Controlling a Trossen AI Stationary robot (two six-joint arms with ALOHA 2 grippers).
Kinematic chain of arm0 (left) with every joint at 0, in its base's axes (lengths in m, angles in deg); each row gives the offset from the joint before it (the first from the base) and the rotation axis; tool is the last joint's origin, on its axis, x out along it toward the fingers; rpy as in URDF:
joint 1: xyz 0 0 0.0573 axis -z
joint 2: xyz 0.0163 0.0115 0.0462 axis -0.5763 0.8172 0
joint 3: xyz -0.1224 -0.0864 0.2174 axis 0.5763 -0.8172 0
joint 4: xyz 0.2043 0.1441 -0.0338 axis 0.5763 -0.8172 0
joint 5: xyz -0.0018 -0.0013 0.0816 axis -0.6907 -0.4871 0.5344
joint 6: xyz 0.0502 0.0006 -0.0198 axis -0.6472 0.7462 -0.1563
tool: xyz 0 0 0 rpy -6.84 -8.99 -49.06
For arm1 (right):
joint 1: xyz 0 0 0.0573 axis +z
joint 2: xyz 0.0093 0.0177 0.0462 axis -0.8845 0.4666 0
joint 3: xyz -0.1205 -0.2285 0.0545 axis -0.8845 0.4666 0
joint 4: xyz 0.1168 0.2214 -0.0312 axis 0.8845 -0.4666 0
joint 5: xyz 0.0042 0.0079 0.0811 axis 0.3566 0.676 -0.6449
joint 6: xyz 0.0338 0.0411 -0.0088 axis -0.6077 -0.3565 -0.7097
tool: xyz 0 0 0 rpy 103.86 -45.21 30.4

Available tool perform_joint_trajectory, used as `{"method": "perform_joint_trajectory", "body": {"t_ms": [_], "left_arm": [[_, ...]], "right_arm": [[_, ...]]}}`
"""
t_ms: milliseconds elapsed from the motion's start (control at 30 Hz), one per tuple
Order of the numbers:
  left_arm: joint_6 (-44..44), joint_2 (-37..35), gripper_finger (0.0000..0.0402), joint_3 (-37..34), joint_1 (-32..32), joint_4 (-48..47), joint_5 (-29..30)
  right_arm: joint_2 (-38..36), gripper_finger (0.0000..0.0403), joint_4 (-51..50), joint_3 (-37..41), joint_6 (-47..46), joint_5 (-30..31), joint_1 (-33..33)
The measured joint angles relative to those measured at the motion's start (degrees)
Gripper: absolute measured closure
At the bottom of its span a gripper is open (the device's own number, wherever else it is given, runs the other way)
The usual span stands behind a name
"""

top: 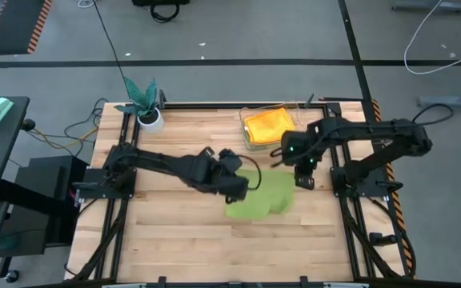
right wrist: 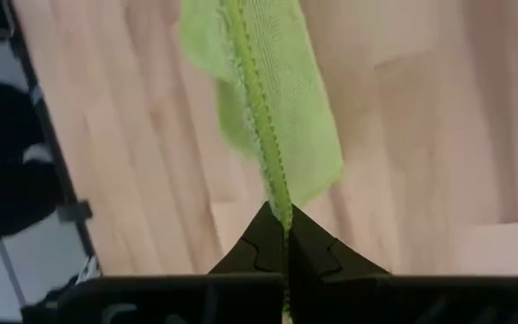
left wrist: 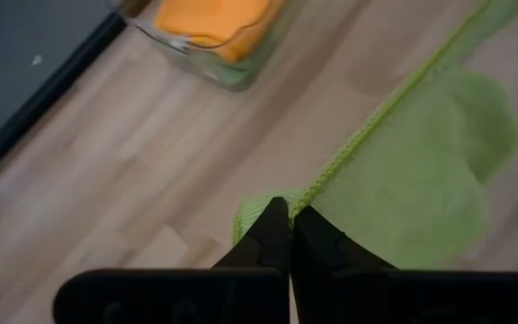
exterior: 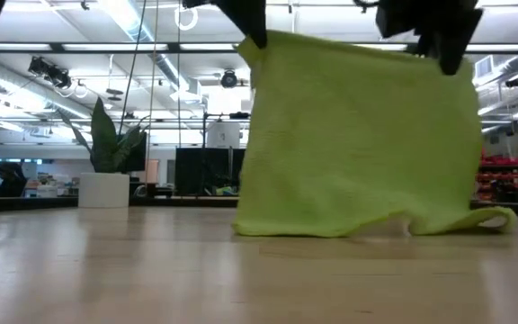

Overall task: Fold microfiber towels
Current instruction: Fold the light green towel

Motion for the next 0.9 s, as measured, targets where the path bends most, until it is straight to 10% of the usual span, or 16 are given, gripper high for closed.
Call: {"method": "perform_joint_trajectory", "body": {"t_ms": [900], "left_arm": [[-17.4, 6.9, 0.0399, 0.0, -12.1, 4.2, -12.7]], "right_arm": [[-0.8, 0.0403, 8.7, 13.9, 10.1, -5.5, -15.6]]}}
